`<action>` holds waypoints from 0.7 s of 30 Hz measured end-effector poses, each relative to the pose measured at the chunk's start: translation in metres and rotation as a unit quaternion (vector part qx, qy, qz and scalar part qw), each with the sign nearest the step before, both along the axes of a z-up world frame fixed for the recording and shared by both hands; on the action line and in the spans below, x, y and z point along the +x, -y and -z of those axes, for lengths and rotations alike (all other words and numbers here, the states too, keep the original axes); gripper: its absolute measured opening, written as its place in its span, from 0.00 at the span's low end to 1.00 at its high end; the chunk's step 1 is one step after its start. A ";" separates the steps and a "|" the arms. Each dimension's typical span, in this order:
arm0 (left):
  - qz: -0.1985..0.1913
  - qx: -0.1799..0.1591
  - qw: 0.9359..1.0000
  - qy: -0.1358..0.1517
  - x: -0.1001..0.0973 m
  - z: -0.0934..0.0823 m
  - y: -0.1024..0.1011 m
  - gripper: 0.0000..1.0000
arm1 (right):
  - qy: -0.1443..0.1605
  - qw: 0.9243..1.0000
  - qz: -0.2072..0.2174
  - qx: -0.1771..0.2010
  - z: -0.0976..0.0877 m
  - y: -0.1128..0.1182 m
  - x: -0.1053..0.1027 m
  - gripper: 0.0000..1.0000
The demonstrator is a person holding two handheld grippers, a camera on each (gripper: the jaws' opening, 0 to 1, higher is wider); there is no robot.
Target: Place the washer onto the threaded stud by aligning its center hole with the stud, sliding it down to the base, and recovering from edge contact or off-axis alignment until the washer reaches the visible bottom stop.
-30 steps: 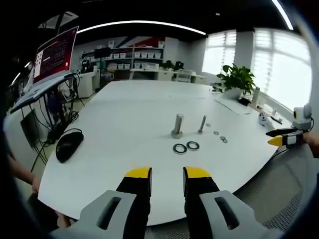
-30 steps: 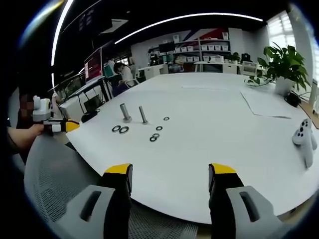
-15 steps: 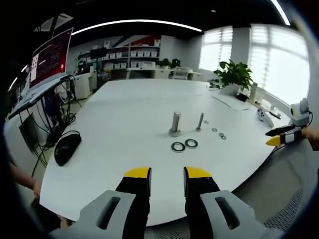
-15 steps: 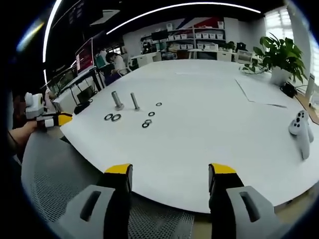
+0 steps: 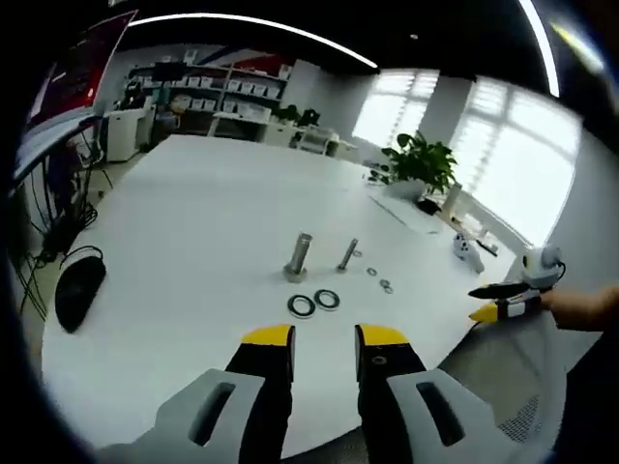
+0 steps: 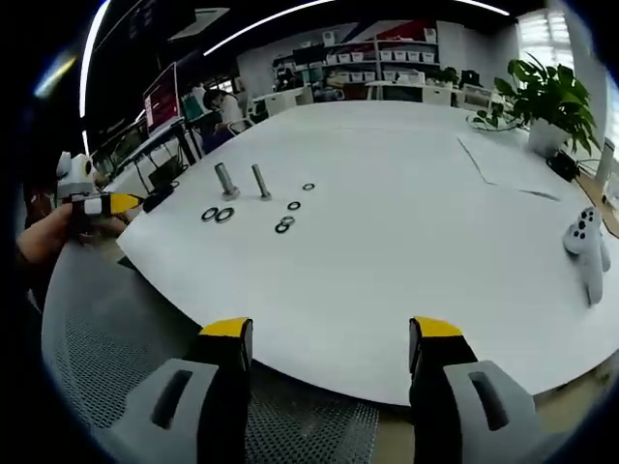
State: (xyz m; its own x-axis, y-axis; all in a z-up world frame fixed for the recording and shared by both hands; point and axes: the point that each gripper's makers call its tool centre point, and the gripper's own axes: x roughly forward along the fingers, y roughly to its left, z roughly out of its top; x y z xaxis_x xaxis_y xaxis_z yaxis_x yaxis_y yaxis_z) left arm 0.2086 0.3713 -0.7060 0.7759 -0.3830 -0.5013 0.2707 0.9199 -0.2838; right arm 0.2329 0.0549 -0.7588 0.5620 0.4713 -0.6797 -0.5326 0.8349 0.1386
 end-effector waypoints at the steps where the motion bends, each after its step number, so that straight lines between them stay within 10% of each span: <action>1: 0.013 0.007 1.000 -0.002 0.006 0.003 0.002 0.20 | 0.000 1.000 0.005 0.003 0.000 0.001 0.000 0.68; 6: 0.083 0.081 0.993 -0.013 0.023 0.018 0.006 0.10 | -0.010 1.000 0.011 0.000 0.002 0.003 -0.001 0.68; 13: 0.230 0.191 0.953 -0.045 0.035 0.048 0.025 0.17 | -0.022 1.000 0.020 -0.007 0.006 0.007 -0.003 0.68; 21: 0.271 0.204 0.938 -0.063 0.054 0.063 0.034 0.28 | -0.018 0.999 0.026 -0.003 0.004 0.008 -0.002 0.68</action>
State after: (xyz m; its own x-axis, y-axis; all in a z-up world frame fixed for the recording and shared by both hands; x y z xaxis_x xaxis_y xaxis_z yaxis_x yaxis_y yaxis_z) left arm 0.2622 0.3375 -0.7691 0.4476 -0.4606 -0.7665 0.7189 0.6951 0.0022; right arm 0.2312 0.0470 -0.7632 0.5610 0.4374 -0.7028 -0.4824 0.8627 0.1519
